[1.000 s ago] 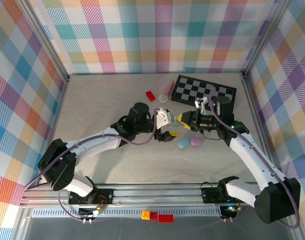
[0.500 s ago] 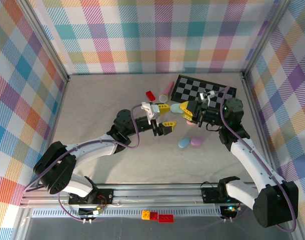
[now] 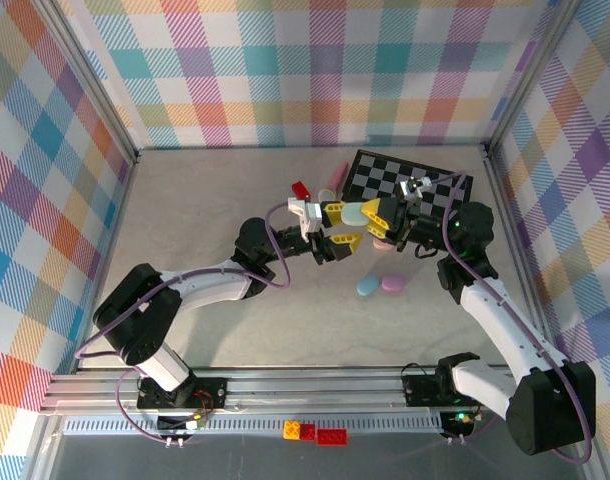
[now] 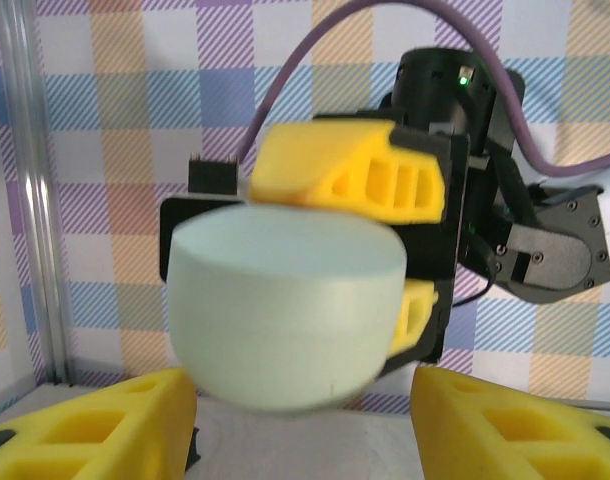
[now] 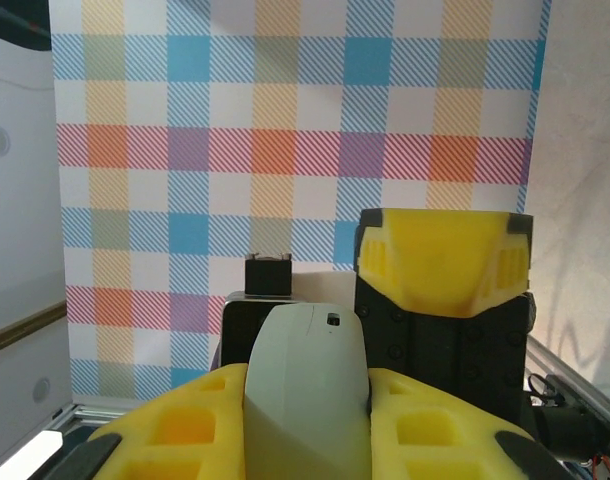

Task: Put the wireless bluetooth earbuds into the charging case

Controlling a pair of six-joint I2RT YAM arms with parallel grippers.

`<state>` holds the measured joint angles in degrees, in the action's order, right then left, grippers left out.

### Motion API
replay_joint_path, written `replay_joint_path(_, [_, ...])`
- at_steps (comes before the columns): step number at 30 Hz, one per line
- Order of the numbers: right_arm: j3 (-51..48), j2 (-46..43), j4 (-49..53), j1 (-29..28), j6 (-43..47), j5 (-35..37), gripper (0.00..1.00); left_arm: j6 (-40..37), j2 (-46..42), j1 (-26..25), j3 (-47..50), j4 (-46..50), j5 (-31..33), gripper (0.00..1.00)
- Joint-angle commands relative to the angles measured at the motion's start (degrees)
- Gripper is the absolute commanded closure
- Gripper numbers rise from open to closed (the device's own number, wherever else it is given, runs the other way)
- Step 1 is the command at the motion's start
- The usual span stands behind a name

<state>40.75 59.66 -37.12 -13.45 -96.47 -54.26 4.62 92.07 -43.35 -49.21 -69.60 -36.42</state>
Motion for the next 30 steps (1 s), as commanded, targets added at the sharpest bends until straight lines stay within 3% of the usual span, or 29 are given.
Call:
replay_joint_path(1, [-0.7, -0.8, -2.8, 0.2, -0.2, -1.3, 0.91, 1.8, 0.4, 0.2, -2.1, -5.8, -2.4, 0.43])
replay_joint_path(12, [-0.7, -0.4, -2.8, 0.2, -0.7, -0.8, 0.93, 2.2, 1.3, 0.2, -3.2, -5.7, -4.5, 0.55])
replay_joint_path(30, [-0.4, 0.4, -4.4, 0.2, -2.4, -0.3, 0.93, 1.1, 2.5, 0.3, -3.9, -6.0, -6.3, 0.48])
